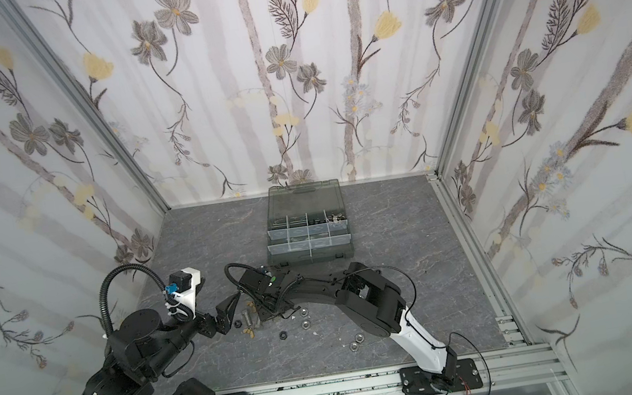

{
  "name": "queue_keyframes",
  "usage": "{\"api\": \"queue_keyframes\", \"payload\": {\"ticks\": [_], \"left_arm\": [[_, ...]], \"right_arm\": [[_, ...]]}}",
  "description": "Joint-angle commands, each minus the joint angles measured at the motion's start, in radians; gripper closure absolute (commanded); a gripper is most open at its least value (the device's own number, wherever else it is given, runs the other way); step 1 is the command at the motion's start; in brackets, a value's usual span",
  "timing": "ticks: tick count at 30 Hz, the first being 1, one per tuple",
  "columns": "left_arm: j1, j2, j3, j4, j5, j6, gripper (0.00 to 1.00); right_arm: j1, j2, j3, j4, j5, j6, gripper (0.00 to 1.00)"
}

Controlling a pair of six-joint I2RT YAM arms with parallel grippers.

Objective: Sort the screws and nuts into containers
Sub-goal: 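Grasp a steel hex bolt with the right gripper and lift it, then carry the steel bolt with the right gripper down into an organizer compartment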

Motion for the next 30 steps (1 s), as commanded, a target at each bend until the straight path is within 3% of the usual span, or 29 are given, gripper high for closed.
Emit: {"api": "queue_keyframes", "payload": {"ticks": [1, 13, 16, 22, 30], "left_arm": [[0.001, -0.004, -0.003, 0.038, -0.009, -0.003, 0.00], [0.001, 0.003, -0.017, 0.049, -0.016, -0.005, 0.00], [0.001, 0.010, -0.015, 0.048, -0.017, -0.005, 0.00], [0.003, 0.022, -0.015, 0.047, -0.015, -0.008, 0.00], [0.002, 0.019, -0.024, 0.052, -0.027, -0.016, 0.00]], "right_arm": [[-0.021, -0.052, -0.005, -0.011, 0.054, -0.056, 1.00], [-0.268, -0.214, 0.058, -0.052, 0.190, -0.260, 1.00], [-0.350, -0.171, 0.175, -0.049, 0.237, -0.344, 1.00], [-0.416, 0.008, 0.426, -0.036, 0.285, -0.478, 1.00], [-0.458, 0.174, 0.573, 0.054, 0.196, -0.526, 0.99]]}}
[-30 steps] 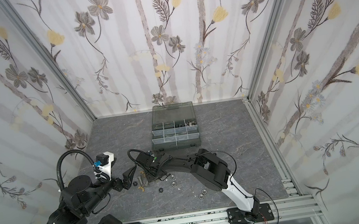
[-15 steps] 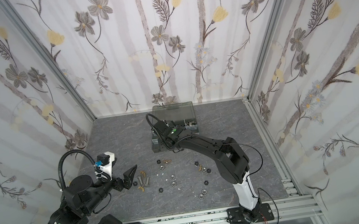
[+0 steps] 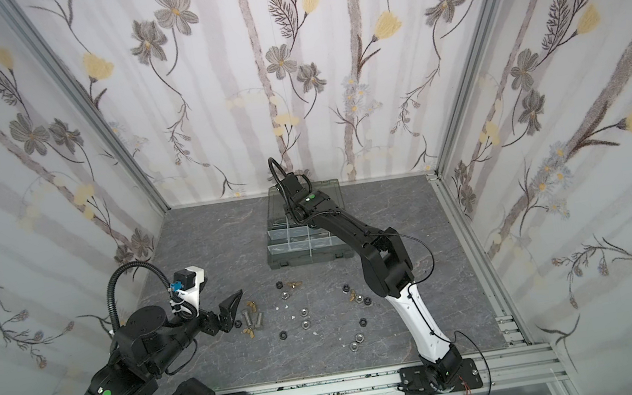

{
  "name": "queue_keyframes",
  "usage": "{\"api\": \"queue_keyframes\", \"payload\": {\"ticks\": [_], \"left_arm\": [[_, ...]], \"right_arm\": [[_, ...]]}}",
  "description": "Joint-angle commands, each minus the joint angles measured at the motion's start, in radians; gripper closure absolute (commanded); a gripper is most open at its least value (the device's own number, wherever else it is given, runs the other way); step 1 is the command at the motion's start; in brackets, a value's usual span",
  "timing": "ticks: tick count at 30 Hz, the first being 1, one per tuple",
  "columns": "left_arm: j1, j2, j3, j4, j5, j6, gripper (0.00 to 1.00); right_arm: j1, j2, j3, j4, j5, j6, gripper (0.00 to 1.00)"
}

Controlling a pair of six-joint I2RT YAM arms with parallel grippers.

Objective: Sort the screws and nuts into containers
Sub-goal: 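Carry the steel bolt with the right gripper down into an organizer compartment, then open the right gripper to release the steel bolt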

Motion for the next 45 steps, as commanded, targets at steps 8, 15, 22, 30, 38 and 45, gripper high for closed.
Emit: {"api": "queue_keyframes", "payload": {"ticks": [8, 15, 22, 30, 38, 45], "left_arm": [[0.001, 0.003, -0.013, 0.043, -0.004, -0.009, 0.00], [0.001, 0.000, -0.015, 0.045, -0.006, -0.010, 0.00], [0.001, 0.002, -0.026, 0.051, -0.008, -0.008, 0.00], [0.001, 0.008, -0.026, 0.052, -0.004, -0.007, 0.00], [0.001, 0.011, -0.027, 0.052, 0.000, -0.003, 0.00], [0.000, -0.001, -0.027, 0.052, -0.010, -0.009, 0.00]], "right_arm": [[-0.003, 0.092, 0.021, 0.187, -0.104, -0.023, 1.00], [-0.004, 0.140, 0.021, 0.273, -0.087, -0.023, 1.00], [-0.006, 0.187, 0.020, 0.300, -0.069, -0.014, 1.00], [-0.016, 0.201, 0.021, 0.276, -0.068, -0.017, 0.93], [-0.019, 0.174, 0.020, 0.216, -0.099, -0.027, 0.79], [-0.018, 0.141, 0.020, 0.196, -0.109, -0.017, 0.73]]}}
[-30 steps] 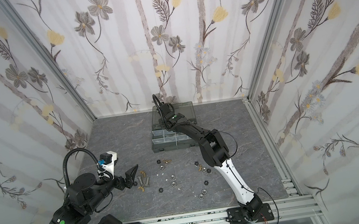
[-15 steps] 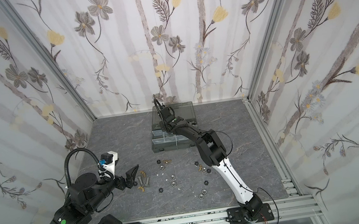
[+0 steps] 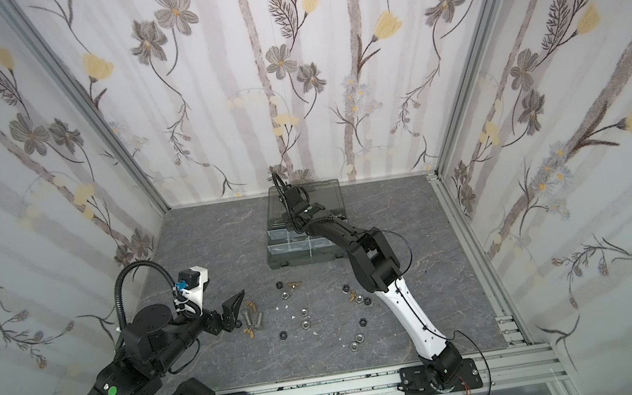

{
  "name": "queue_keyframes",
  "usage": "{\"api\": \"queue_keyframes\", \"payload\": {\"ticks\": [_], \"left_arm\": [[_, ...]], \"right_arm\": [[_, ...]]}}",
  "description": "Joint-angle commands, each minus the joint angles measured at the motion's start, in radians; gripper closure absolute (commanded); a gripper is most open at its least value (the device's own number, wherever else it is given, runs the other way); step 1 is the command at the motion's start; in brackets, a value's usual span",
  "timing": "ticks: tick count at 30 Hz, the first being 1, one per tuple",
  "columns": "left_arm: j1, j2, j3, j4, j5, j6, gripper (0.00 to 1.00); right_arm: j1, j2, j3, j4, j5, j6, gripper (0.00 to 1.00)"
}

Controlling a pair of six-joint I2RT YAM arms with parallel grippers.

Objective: Sort the screws and nuts into containers
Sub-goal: 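Open the right gripper to release the steel bolt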

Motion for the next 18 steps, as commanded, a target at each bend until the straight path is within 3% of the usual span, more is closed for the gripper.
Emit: {"api": "queue_keyframes", "payload": {"ticks": [1, 11, 18], "left_arm": [[0.001, -0.009, -0.001, 0.040, -0.008, -0.008, 0.00], [0.001, -0.022, 0.012, 0.034, -0.017, -0.022, 0.00], [0.001, -0.044, 0.023, 0.027, -0.033, -0.026, 0.00]], "right_arm": [[0.004, -0.034, 0.005, -0.007, -0.005, 0.002, 0.73], [0.104, -0.139, -0.018, -0.149, -0.068, 0.021, 0.70], [0.265, -0.259, -0.267, -0.079, -0.223, 0.097, 0.65]]}}
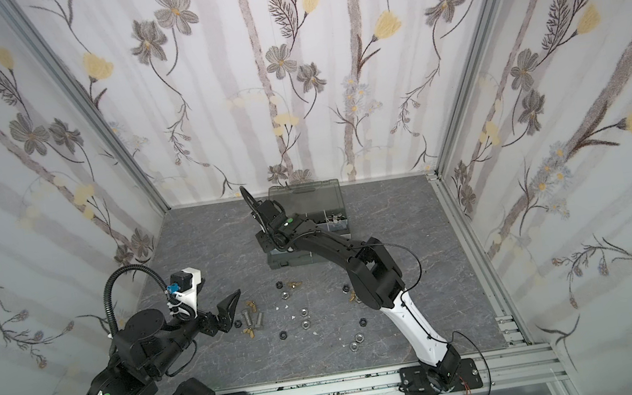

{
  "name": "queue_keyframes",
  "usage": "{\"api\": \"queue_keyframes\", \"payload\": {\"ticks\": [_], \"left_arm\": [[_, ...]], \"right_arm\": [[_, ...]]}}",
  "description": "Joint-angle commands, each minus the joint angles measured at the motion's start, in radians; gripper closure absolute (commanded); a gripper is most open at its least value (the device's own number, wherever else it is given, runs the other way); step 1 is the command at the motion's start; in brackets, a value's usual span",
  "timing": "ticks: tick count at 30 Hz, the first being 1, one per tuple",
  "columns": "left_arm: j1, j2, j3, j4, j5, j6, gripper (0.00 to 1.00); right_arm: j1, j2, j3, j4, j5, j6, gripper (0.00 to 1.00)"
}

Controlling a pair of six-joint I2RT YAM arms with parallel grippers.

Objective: Sort the screws and nuts into containers
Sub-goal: 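Open the right gripper to release the steel bolt, then move the right gripper back to the pile and grasp another steel bolt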

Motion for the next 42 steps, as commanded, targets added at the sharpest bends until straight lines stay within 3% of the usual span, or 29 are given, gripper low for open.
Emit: {"api": "queue_keyframes", "payload": {"ticks": [1, 7, 18, 42], "left_arm": [[0.001, -0.008, 0.014, 0.027, -0.016, -0.011, 0.00], [0.001, -0.001, 0.021, 0.022, -0.008, -0.002, 0.00], [0.001, -0.009, 0.017, 0.024, 0.011, 0.012, 0.00], [0.001, -0.022, -0.003, 0.035, 0.027, 0.018, 0.00]], "right_arm": [[0.054, -0.074, -0.149, 0.080, -0.106, 0.093, 0.65], [0.132, -0.100, -0.291, 0.092, -0.149, 0.325, 0.67], [0.213, -0.106, -0.370, 0.059, -0.126, 0.463, 0.66], [0.296, -0.106, -0.395, 0.042, -0.139, 0.560, 0.63]]}}
